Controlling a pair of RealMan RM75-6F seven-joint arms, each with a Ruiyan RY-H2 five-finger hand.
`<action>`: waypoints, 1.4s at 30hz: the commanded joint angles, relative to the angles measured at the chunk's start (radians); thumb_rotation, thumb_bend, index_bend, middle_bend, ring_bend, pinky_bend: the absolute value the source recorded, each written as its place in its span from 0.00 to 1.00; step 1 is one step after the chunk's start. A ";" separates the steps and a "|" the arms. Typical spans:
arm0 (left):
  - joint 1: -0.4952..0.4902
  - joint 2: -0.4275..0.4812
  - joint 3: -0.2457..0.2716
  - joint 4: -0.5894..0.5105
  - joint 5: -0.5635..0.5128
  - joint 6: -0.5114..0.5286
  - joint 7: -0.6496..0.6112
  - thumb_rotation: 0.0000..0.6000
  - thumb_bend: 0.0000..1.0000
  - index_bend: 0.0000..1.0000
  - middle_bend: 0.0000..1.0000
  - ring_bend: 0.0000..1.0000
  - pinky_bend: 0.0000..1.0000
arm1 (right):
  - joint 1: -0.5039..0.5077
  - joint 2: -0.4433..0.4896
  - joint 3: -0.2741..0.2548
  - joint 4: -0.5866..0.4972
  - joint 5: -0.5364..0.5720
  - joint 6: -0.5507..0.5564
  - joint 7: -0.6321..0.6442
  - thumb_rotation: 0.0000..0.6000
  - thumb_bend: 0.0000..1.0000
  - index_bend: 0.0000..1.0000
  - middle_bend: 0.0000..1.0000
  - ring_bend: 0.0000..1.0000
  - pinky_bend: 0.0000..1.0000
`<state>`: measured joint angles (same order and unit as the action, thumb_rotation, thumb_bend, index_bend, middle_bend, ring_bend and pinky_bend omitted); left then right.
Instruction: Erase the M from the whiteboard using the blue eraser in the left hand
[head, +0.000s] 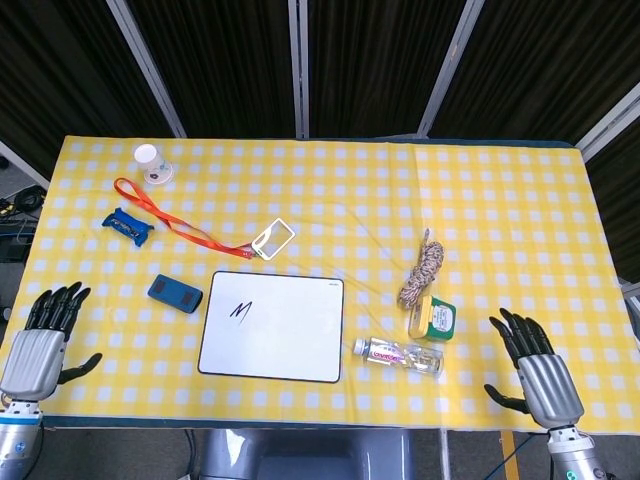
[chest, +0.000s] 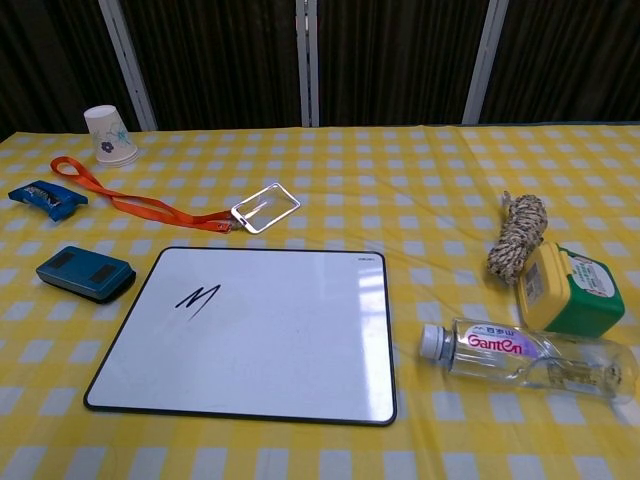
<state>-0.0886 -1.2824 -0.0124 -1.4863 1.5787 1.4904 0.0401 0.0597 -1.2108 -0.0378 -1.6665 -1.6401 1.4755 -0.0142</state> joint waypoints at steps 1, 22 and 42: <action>-0.053 0.024 -0.018 0.005 -0.005 -0.071 0.037 1.00 0.18 0.00 0.00 0.00 0.01 | 0.000 0.003 0.001 -0.001 0.000 0.001 0.004 1.00 0.06 0.00 0.00 0.00 0.00; -0.349 -0.051 -0.075 0.104 -0.154 -0.539 0.223 1.00 0.26 0.14 0.04 0.10 0.17 | 0.000 0.008 0.001 -0.004 0.005 -0.003 0.014 1.00 0.06 0.00 0.00 0.00 0.00; -0.470 -0.110 -0.094 0.108 -0.322 -0.696 0.337 1.00 0.34 0.20 0.10 0.14 0.21 | 0.003 0.015 0.005 -0.005 0.014 -0.006 0.030 1.00 0.06 0.00 0.00 0.00 0.00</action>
<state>-0.5424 -1.3882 -0.1050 -1.3784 1.2840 0.8182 0.3622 0.0621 -1.1963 -0.0326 -1.6714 -1.6261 1.4693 0.0155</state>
